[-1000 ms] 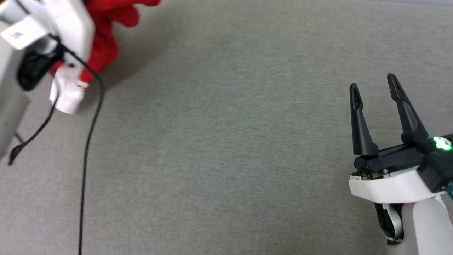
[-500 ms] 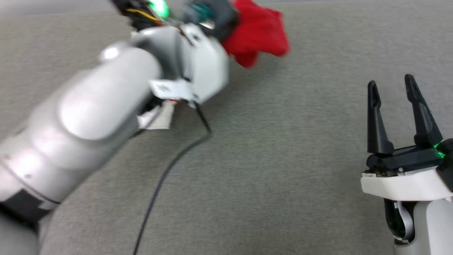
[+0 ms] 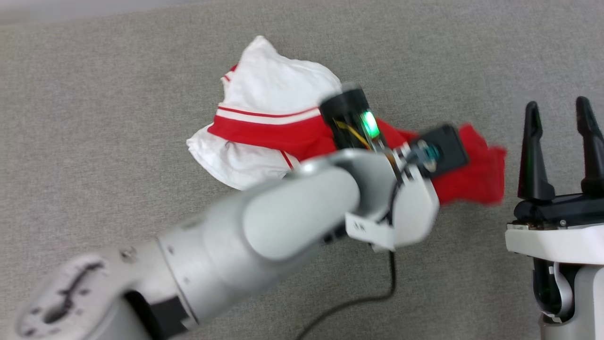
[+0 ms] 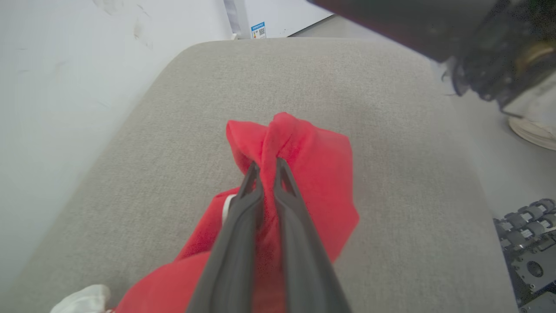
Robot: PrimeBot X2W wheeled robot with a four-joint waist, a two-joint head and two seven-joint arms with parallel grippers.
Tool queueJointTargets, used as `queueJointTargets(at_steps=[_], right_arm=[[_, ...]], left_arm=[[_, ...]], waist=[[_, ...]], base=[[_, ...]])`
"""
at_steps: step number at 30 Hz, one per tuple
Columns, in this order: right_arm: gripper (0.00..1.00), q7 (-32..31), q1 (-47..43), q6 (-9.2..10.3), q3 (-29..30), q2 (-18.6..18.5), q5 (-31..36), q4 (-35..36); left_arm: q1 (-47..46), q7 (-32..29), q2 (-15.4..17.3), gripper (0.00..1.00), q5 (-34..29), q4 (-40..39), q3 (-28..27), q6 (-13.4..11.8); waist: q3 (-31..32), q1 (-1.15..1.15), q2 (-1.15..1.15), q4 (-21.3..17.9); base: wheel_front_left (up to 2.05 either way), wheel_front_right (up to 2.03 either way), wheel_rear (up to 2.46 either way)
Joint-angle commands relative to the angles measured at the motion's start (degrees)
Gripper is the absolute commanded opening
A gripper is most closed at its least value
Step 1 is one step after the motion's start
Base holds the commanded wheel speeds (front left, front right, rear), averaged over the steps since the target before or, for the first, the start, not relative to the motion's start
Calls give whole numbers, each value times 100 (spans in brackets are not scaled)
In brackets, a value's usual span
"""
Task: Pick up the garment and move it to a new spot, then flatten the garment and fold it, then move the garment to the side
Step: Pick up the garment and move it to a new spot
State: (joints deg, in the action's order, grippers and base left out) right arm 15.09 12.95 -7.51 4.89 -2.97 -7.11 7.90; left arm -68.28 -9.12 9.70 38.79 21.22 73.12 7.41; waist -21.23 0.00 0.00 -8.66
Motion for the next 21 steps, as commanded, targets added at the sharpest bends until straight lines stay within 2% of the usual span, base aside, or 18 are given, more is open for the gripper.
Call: queueJointTargets(at_steps=[1, 3, 8, 13, 17, 18, 19, 20, 21], right_arm=[[100, 12, 17, 4, 41, 17, -25, 34], [100, 12, 41, 4, 51, 17, -25, 46], [100, 12, 88, 4, 11, 17, -18, 7], [100, 12, 117, 4, -87, 17, -23, -29], [100, 12, 102, 4, -85, 16, 19, -63], [100, 12, 74, 4, -83, 17, 39, -77], [100, 12, 40, 4, -80, 16, 59, -93], [100, 12, 2, 4, -75, 17, 74, -110], [100, 12, -25, 4, -71, 16, 88, -130]], left_arm=[[258, 2, -164, 0, -66, 55, 13, -1], [702, -255, -351, 0, -285, -49, 29, 2], [1645, -784, -555, 0, -700, -285, 27, 1], [2353, -1300, -601, 0, -962, -398, 18, 0], [2530, -1304, -593, 0, -1053, -363, 19, 0], [2514, -1219, -593, 30, -1034, -335, 20, 0], [2479, -1094, -596, 95, -992, -302, 19, 0], [2416, -913, -600, 100, -916, -261, 18, 0], [2331, -722, -607, 100, -907, -234, 17, 0]], waist=[[-39, 0, 0, -22], [-79, 0, 0, -39], [-134, 0, 0, -50], [-175, 0, 0, -67], [-146, 0, 0, -25], [-115, 0, 0, -3], [-74, 0, 0, 18], [-26, 0, 0, 49], [24, 0, 0, 75]], base=[[0, 0, 0], [0, 0, 0], [0, 0, 0], [0, 0, 0], [0, 0, 0], [0, 0, 0], [0, 0, 0], [0, 0, 0], [0, 0, 0]])
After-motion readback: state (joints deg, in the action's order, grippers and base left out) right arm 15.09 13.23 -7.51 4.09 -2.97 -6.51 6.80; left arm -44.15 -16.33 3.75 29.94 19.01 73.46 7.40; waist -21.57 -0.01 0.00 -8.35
